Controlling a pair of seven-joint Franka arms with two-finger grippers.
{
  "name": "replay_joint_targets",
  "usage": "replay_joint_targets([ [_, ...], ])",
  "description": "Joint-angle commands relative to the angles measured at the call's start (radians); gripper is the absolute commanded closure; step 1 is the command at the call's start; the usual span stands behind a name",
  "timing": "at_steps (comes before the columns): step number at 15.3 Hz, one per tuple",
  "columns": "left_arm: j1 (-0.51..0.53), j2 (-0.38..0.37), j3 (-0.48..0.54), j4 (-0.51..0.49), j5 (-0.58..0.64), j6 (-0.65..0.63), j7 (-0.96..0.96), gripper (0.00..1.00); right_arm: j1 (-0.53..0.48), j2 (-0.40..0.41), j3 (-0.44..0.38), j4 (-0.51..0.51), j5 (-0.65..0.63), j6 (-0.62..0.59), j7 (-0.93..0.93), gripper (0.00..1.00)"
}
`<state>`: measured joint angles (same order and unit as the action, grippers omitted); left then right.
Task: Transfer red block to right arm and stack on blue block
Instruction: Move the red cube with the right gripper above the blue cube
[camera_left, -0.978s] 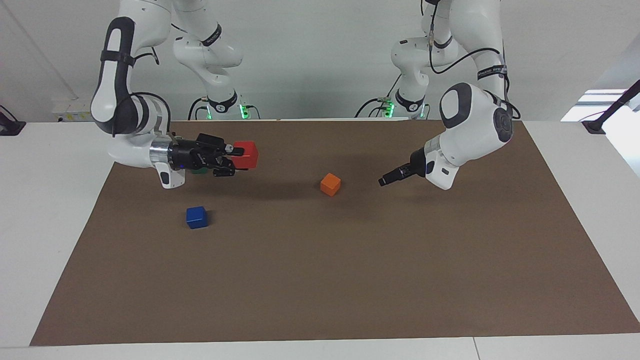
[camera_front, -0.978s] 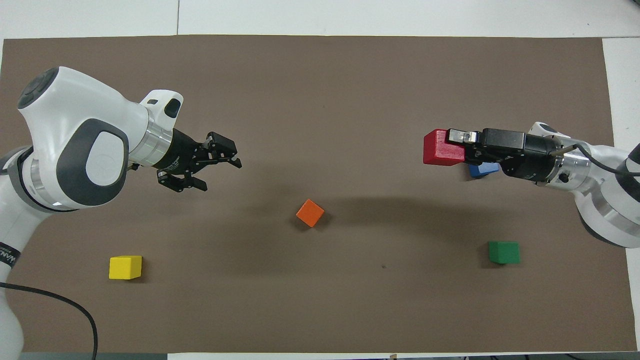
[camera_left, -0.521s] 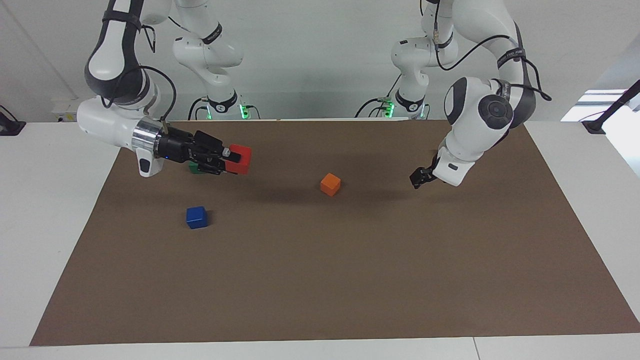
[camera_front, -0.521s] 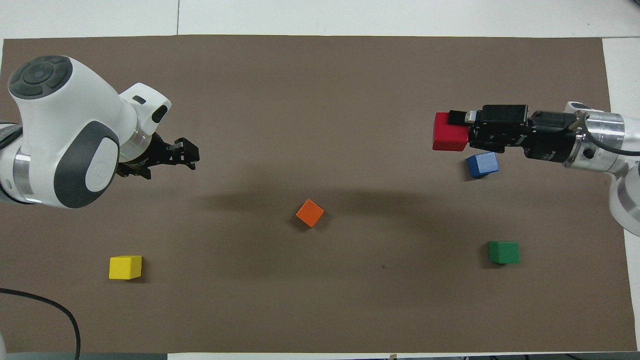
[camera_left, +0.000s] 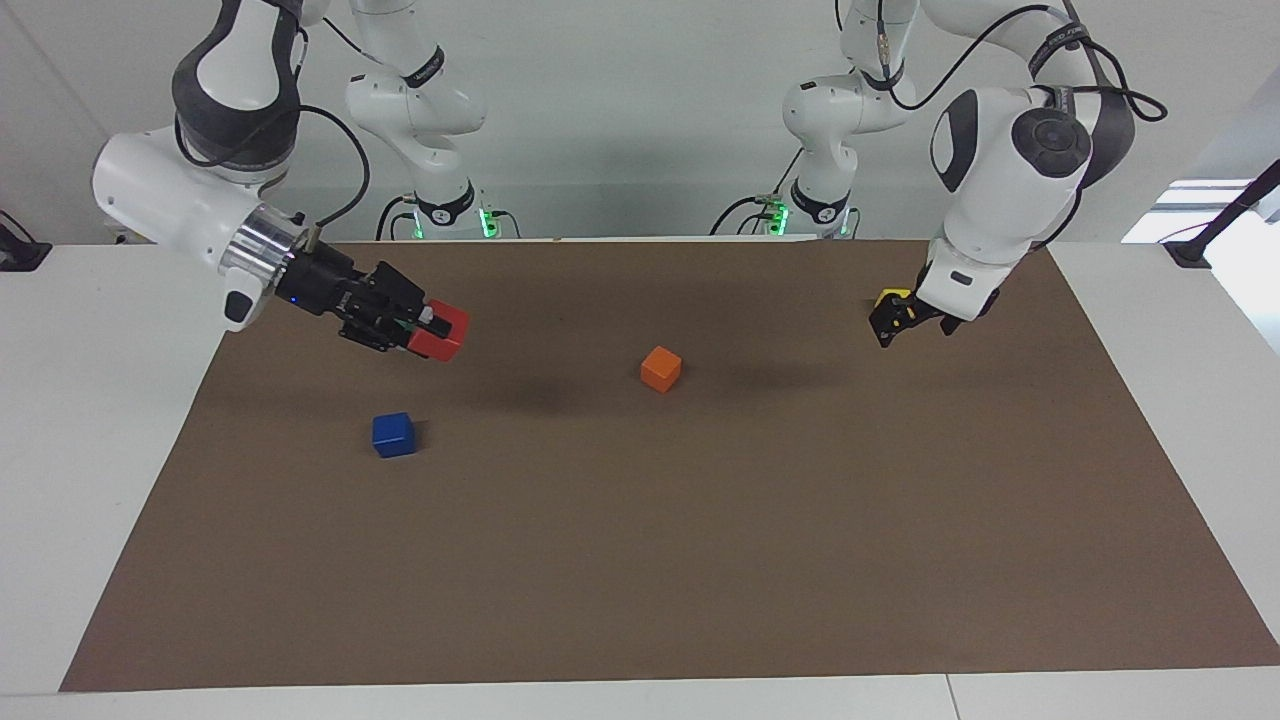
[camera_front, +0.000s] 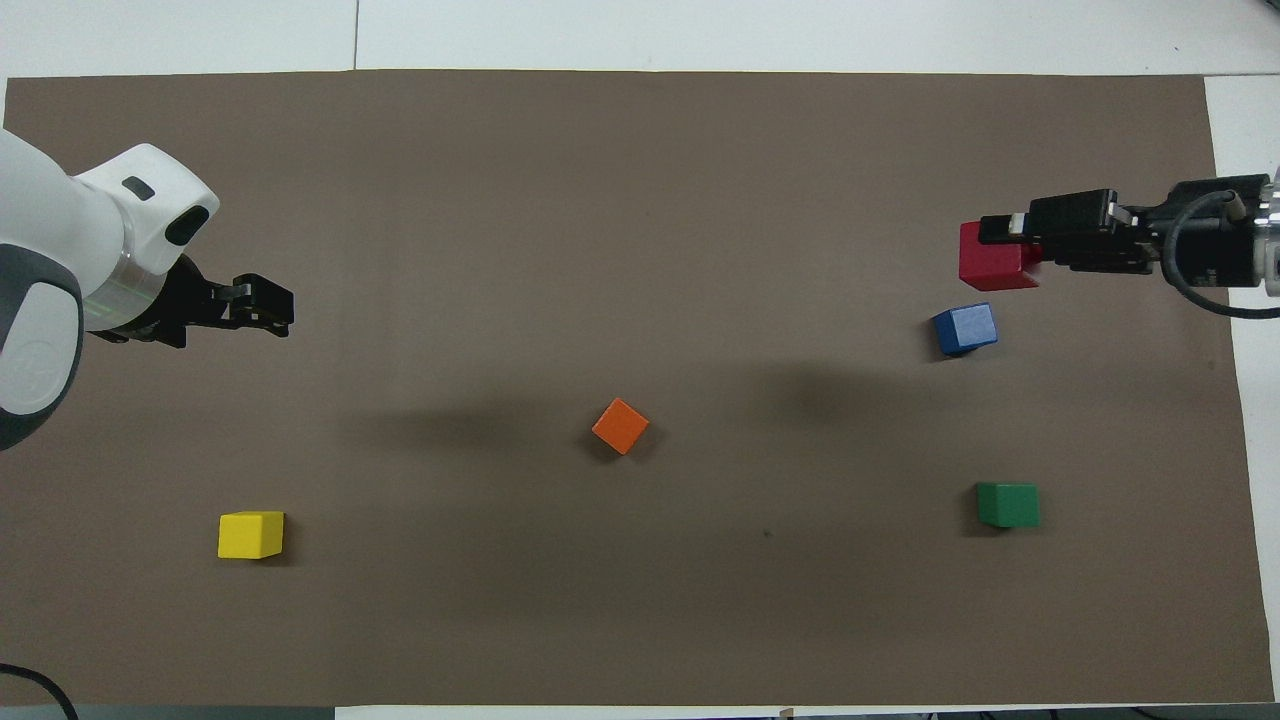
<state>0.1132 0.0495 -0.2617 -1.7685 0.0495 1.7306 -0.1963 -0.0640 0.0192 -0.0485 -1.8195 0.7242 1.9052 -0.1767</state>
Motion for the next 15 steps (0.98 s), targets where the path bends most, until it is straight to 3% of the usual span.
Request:
replay_joint_targets([
  [1,0.011,-0.025,-0.005,-0.034,0.012,-0.041,0.021,0.00,-0.010,-0.010,0.006,0.051,-0.199,-0.015,0.051,1.00],
  [7,-0.032,-0.024,0.048,-0.003,0.007,-0.095,0.018,0.00,0.006,-0.016,0.019,0.057,-0.531,-0.081,0.103,1.00],
  [10,-0.033,-0.028,0.061,0.061,0.004,-0.170,0.018,0.00,0.023,0.014,0.019,0.055,-0.577,-0.098,0.108,1.00],
  [12,-0.038,-0.046,0.073,0.052,-0.003,-0.189,0.015,0.00,0.051,0.039,0.019,0.057,-0.629,-0.077,0.108,1.00],
  [15,-0.055,-0.046,0.078,0.063,-0.008,-0.178,0.014,0.00,0.069,0.064,0.021,0.037,-0.724,0.009,0.109,1.00],
])
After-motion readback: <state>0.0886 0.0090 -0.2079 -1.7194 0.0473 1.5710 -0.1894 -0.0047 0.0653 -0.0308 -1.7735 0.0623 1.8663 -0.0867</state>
